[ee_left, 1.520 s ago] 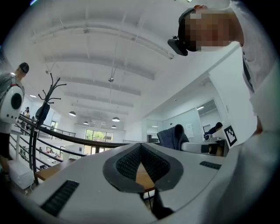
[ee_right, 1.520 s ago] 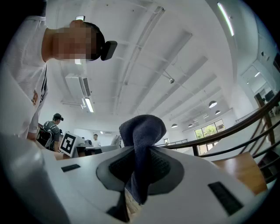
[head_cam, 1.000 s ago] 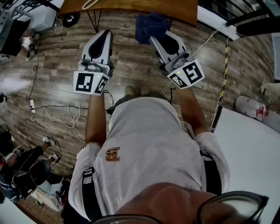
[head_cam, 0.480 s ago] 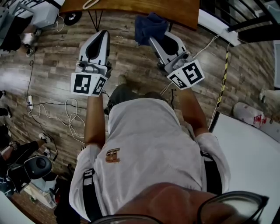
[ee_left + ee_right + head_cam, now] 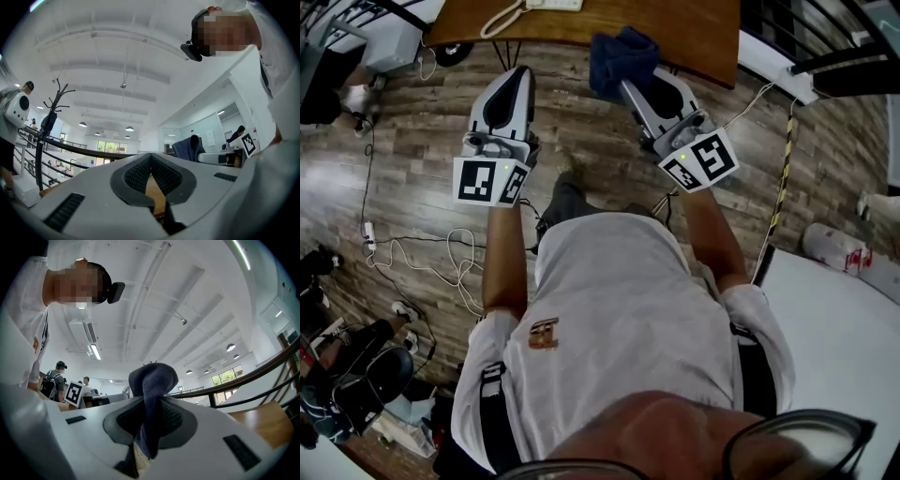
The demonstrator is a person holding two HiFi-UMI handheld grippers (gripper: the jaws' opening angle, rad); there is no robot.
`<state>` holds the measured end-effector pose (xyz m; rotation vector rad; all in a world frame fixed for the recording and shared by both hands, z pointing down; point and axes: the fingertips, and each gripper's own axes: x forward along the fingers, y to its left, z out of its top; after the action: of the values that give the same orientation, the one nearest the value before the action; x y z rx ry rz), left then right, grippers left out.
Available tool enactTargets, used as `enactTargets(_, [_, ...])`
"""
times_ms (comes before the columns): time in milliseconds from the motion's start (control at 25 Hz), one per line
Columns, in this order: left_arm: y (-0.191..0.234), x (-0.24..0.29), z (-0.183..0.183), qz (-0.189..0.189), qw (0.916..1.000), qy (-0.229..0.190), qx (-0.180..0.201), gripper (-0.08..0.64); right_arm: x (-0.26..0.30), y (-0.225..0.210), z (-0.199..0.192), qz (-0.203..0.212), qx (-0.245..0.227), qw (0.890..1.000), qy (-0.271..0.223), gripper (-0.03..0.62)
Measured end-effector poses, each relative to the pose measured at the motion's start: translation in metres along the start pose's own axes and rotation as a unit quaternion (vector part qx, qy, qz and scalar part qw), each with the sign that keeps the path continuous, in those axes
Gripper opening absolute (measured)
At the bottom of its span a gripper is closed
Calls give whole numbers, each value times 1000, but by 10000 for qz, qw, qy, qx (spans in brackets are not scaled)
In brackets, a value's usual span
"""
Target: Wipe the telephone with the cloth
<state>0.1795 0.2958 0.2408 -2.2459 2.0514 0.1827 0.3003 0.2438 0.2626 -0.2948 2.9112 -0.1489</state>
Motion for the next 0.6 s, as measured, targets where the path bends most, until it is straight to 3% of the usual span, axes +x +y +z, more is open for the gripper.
enactTargets(360, [172,85,-23,-371,9992,125,-58,18,177,-61,-36,-354,-48,9992,161,78])
enactTargets(600, [232,116,-35,-606,9979,181,-125,18,237,-79,-52,-585,-81,9980,222,78])
